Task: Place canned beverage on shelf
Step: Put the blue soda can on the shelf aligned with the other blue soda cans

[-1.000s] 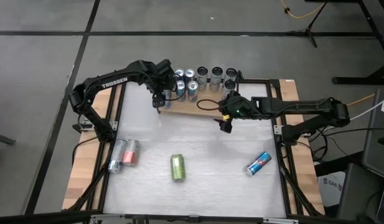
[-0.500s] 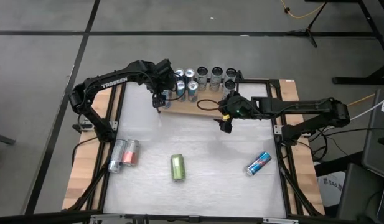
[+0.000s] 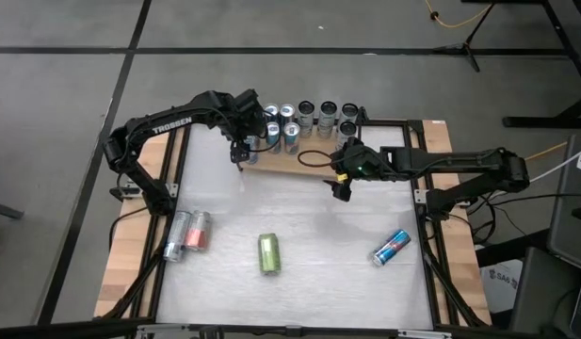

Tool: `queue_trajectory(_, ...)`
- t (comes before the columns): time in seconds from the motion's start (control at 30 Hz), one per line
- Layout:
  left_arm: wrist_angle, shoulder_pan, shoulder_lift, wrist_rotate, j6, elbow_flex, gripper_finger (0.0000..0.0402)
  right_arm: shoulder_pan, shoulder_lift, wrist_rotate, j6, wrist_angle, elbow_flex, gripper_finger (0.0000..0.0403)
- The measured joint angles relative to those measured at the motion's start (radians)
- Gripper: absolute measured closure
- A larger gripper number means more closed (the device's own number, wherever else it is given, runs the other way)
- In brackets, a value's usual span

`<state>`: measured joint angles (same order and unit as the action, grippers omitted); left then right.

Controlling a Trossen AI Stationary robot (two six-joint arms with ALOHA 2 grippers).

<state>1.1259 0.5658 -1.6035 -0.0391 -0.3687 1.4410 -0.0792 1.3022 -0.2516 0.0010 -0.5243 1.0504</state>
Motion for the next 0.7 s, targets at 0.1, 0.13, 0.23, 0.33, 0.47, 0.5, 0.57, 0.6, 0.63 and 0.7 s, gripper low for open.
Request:
queue_trajectory(0.1, 0.005, -0.006, 0.000, -0.004, 0.004, 0.000, 0.0131, 0.000, 0.000, 0.000, 0.000, 0.000, 0.000, 0.0010)
queue_trajectory(0.13, 0.009, -0.007, 0.000, -0.004, 0.004, 0.000, 0.0131, 0.000, 0.000, 0.000, 0.000, 0.000, 0.000, 0.0010)
queue_trajectory(0.23, 0.013, -0.016, 0.002, -0.004, 0.004, 0.000, 0.0131, 0.000, 0.000, 0.000, 0.000, 0.000, 0.000, 0.0010)
queue_trajectory(0.33, 0.013, -0.029, 0.002, -0.004, 0.004, 0.000, 0.0131, 0.000, 0.000, -0.001, 0.000, 0.000, 0.000, 0.0010)
queue_trajectory(0.47, 0.014, -0.040, 0.002, -0.005, 0.003, 0.000, 0.0131, 0.000, 0.000, -0.001, 0.000, 0.000, 0.000, 0.0010)
queue_trajectory(0.5, 0.014, -0.040, 0.002, -0.004, 0.003, 0.000, 0.0131, 0.000, 0.000, -0.001, 0.000, 0.000, 0.000, 0.0010)
queue_trajectory(0.57, 0.014, -0.040, 0.002, -0.005, 0.013, 0.000, 0.0131, 0.000, 0.000, -0.001, 0.000, 0.000, 0.000, 0.0010)
queue_trajectory(0.6, 0.013, -0.039, 0.002, -0.009, 0.024, 0.000, 0.0131, 0.000, 0.000, -0.001, 0.000, 0.000, 0.000, 0.0010)
queue_trajectory(0.63, 0.013, -0.038, 0.002, -0.017, 0.026, 0.000, 0.0131, 0.000, 0.000, -0.001, 0.000, 0.000, 0.000, 0.0010)
queue_trajectory(0.7, 0.013, -0.039, 0.002, -0.047, 0.026, 0.000, 0.0131, 0.000, 0.000, -0.001, 0.000, 0.000, 0.000, 0.0010)
